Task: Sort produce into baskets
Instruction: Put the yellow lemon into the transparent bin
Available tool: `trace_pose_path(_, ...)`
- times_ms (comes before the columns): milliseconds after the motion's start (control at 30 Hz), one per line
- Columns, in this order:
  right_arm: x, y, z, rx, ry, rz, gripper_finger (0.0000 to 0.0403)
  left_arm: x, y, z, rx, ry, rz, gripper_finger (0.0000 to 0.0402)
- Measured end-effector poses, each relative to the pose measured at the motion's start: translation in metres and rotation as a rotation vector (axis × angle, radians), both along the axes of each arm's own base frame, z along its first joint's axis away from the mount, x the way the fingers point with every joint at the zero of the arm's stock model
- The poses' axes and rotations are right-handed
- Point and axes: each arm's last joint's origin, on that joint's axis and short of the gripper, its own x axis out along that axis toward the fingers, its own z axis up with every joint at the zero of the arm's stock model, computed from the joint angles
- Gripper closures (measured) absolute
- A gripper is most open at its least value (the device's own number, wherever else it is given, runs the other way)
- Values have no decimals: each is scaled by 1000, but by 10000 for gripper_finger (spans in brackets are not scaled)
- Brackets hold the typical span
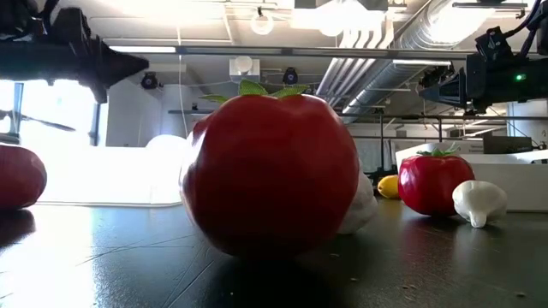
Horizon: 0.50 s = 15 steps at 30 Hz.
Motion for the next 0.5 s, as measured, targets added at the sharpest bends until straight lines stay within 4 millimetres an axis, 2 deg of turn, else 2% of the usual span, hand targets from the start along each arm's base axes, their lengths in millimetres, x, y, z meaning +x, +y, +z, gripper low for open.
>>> trace_pose_path(133, 0, 0, 0, 0, 0, 1, 402, 4, -1, 5, 28, -28, -77, 401)
trace_pose_path(300, 0, 0, 0, 0, 0, 0, 402, 10, -4, 21, 87, -149, -208, 401)
trace_pose_path(500, 0, 0, 0, 0, 0, 0, 402, 30, 2, 40, 70, -58, -216, 402)
